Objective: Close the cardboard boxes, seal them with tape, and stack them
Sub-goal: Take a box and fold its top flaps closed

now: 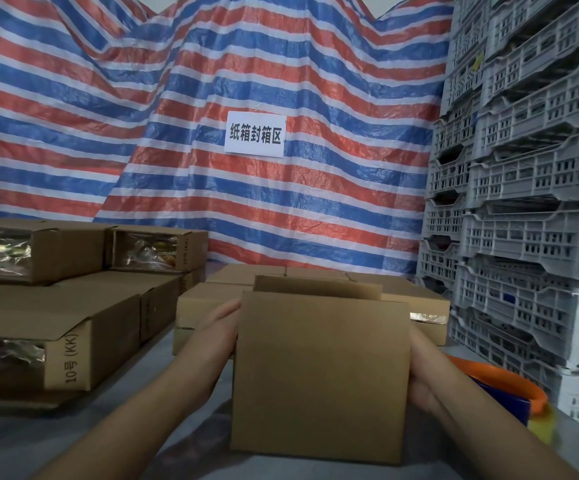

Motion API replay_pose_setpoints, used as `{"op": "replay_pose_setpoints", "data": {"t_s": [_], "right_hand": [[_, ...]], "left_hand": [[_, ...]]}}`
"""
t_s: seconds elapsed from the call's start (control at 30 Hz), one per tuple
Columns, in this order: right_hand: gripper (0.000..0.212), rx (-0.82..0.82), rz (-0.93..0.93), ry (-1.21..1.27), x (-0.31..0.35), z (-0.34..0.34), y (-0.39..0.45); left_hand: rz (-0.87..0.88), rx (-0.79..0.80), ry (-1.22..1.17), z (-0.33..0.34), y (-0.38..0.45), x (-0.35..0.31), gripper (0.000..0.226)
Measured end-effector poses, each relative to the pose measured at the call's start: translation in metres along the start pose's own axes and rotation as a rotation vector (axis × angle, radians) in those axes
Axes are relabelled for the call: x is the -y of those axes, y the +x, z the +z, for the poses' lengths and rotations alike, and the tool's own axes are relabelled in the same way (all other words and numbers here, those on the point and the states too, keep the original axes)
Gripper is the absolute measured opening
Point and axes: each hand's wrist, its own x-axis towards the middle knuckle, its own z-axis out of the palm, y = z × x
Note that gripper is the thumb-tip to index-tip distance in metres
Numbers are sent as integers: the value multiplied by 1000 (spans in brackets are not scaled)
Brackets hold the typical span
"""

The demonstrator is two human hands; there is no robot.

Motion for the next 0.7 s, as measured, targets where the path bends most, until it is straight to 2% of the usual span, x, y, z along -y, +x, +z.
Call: {"op": "replay_pose_setpoints", "data": {"t_s": [0.1,0.2,0.23,0.3,0.43,0.57,0.63,0.7], "right_hand": [[42,100,-12,54,3,-4,2],[42,128,-20,95,0,-5,5],[38,117,-15,88,-2,-7,8],[30,131,-19,126,-2,-6,7],[31,151,-13,178,-5,-8,11],[26,180,3,203,-4,-7,11],[30,176,36,210,-5,-6,13],[38,161,69,230,-6,-8,16]], "left_hand": [[99,75,81,-14,-8,6,32],[77,301,192,-22,-1,-1,73],[63,337,219,-25,3,-2,78],[63,356,210,-32,7,-1,71],[55,223,242,-24,14,-1,45],[-17,204,287,-23,7,1,51],[-15,183,303,-19,6,0,31],[-18,168,308,-17,5,-1,22]]}}
